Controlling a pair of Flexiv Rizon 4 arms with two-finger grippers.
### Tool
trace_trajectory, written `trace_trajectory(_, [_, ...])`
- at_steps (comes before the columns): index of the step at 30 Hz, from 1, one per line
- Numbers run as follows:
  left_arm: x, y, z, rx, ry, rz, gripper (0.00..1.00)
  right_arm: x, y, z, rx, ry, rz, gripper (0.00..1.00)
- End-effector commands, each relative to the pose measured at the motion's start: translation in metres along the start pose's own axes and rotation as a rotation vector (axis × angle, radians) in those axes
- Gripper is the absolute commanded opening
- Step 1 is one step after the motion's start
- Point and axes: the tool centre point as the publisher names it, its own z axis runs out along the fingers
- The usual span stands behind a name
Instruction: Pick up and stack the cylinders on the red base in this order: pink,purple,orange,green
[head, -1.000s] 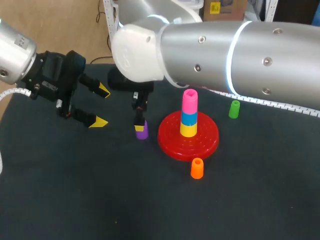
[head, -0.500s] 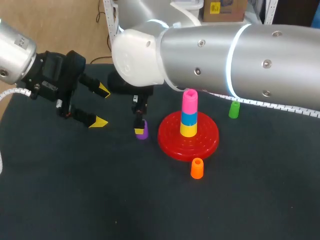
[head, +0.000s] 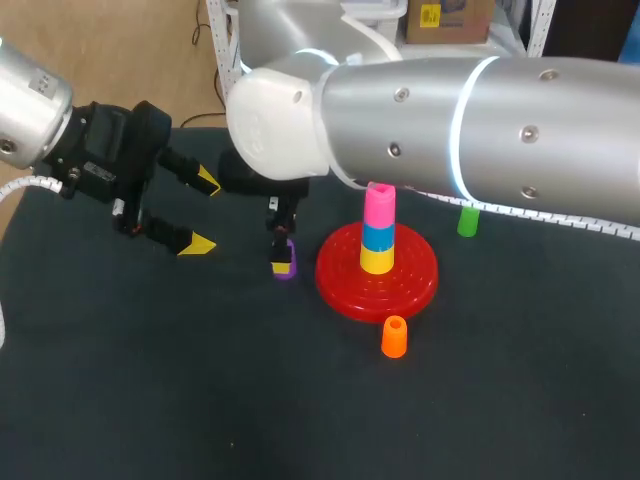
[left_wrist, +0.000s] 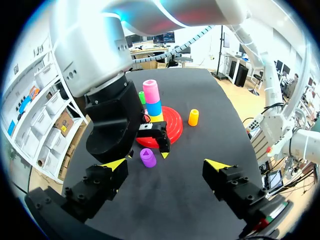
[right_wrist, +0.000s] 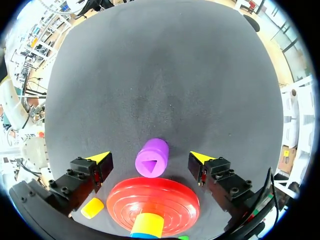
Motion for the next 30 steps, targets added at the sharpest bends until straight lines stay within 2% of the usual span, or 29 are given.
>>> trace_trajectory(1, [0.0004, 0.0001, 0.0006, -0.001, 0.001, 0.0, 1.0, 0.0006, 0.0, 0.0019, -0.002, -0.003, 0.0, 1.0])
trace_trajectory(25, [0.0004, 0.0001, 0.0006, -0.001, 0.001, 0.0, 1.0, 0.0008, 0.0006, 0.006, 0.0, 0.002, 0.015, 1.0])
trace_trajectory(26, [0.0004, 0.0001, 0.0006, -0.001, 0.001, 0.0, 1.0, 0.0008, 0.0006, 0.0061, 0.0, 0.001, 0.015, 0.77])
trace_trajectory(27, [0.0004, 0.0001, 0.0006, -0.001, 0.001, 0.0, 1.0, 0.0009, 0.0005, 0.0061, 0.003, 0.002, 0.016, 0.33])
trace_trajectory(28, [0.0004, 0.0001, 0.0006, -0.001, 0.001, 0.0, 1.0, 0.0009, 0.0004, 0.0062, 0.004, 0.002, 0.016, 0.0])
trace_trajectory(30, [0.0004, 0.0001, 0.0006, -0.001, 0.001, 0.0, 1.0, 0.0009, 0.0001, 0.0067, 0.004, 0.002, 0.016, 0.0])
